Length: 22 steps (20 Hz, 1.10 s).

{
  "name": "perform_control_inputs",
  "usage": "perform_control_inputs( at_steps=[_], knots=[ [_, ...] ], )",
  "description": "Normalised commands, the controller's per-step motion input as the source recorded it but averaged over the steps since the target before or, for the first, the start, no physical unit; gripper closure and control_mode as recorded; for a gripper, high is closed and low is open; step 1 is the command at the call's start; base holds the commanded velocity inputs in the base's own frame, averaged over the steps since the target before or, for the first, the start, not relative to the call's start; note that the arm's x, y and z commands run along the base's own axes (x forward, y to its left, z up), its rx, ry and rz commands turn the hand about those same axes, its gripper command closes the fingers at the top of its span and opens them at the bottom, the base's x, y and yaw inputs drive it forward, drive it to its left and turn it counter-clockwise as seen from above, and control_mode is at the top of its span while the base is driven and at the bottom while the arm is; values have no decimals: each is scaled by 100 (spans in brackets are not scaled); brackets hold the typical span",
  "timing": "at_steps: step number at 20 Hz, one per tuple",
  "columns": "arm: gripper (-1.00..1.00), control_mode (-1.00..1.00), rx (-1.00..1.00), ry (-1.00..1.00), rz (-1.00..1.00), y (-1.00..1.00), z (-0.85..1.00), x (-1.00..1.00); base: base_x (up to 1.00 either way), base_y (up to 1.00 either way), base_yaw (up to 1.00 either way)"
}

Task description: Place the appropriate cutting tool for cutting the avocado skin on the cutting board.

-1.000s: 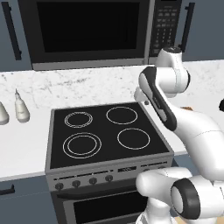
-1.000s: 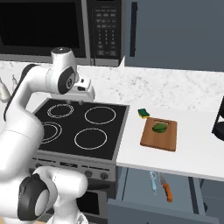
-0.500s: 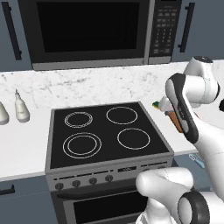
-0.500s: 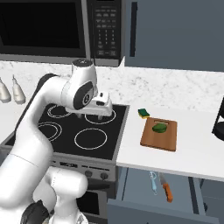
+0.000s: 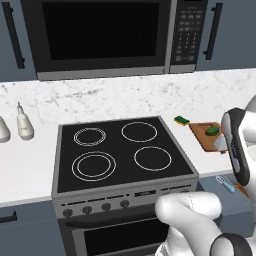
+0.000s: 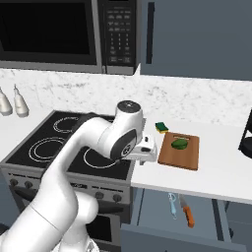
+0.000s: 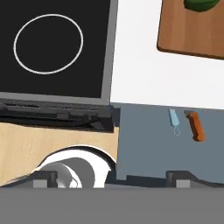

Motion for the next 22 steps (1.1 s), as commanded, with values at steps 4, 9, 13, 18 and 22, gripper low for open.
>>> perform_control_inputs(
  at_steps=[4, 9, 13, 18, 22],
  knots=[
    [-100, -100, 0, 2, 0, -81, -60, -34, 0, 0, 0],
    [-100, -100, 1, 7, 0, -40, -81, -19, 0, 0, 0],
    [-100, -100, 7, 8, 0, -50, -67, -15, 0, 0, 0],
    [-100, -100, 17, 7, 0, -90, -55, -4, 0, 0, 0],
    [-100, -100, 11, 13, -6, -62, -65, 9, 0, 0, 0]
  ],
)
